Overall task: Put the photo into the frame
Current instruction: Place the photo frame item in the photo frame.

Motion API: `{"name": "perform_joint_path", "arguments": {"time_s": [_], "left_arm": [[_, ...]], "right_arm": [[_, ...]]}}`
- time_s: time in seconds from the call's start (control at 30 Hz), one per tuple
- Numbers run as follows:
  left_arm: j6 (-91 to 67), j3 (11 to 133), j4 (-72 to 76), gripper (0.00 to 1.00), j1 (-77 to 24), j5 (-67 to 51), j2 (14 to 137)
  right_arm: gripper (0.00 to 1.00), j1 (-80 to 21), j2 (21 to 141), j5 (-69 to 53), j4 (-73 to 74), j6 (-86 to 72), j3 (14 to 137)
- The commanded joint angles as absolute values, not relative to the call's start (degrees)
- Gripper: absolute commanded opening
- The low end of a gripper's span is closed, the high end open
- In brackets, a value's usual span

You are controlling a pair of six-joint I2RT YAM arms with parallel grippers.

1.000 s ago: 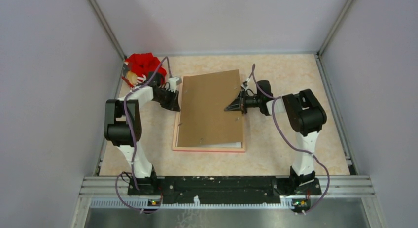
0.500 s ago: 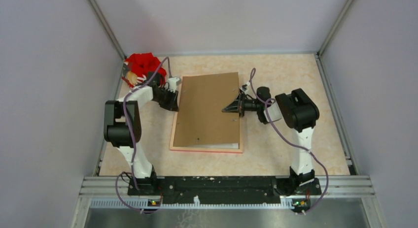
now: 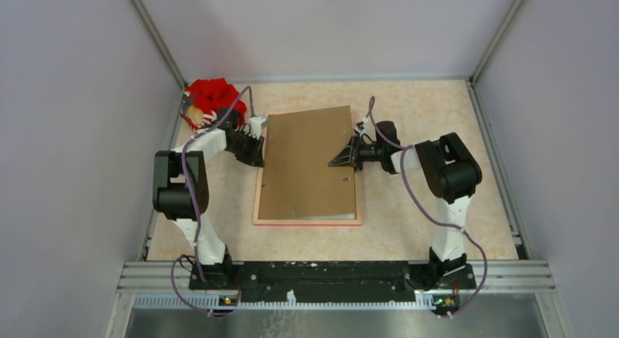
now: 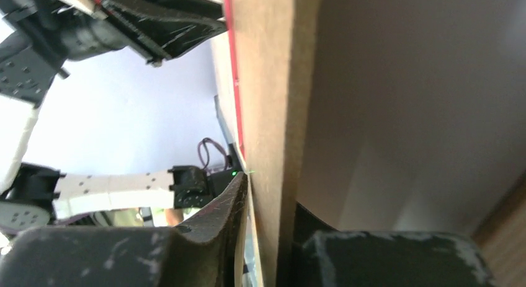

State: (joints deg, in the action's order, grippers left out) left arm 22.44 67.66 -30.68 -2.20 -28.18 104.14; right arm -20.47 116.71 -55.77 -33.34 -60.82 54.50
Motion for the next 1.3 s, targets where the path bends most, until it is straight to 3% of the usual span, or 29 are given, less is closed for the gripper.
{"name": "perform_joint_path", "arguments": {"time_s": [0.0, 0.2, 0.33, 0.43, 1.03, 1.27], "left_arm": [[23.67, 66.16, -34.54, 0.29, -3.43, -31.44, 102.81], [23.9, 66.95, -35.07, 0.29, -3.3, -31.11, 102.42], [24.09, 67.57, -35.33, 0.29, -2.91, -31.2, 102.35], [24.04, 67.68, -35.15, 0.29, -2.75, -31.2, 102.43], [23.56, 67.41, -34.54, 0.28, -2.37, -32.03, 103.34], [23.72, 67.17, -34.63, 0.27, -2.37, -32.17, 102.83]], "right_arm": [[0.19, -21.97, 114.15, -48.67, -22.61, -51.31, 60.52], [0.42, -22.53, 110.79, -39.4, 7.44, -35.85, 68.26], [0.65, -22.55, 108.81, -32.5, 19.51, -30.16, 71.82], [0.97, -22.66, 107.18, -30.03, 23.19, -28.56, 73.01], [0.99, -28.2, 110.34, -26.07, 28.46, -27.25, 83.04], [0.99, -28.76, 111.88, -17.23, 38.95, -23.71, 88.06]]}}
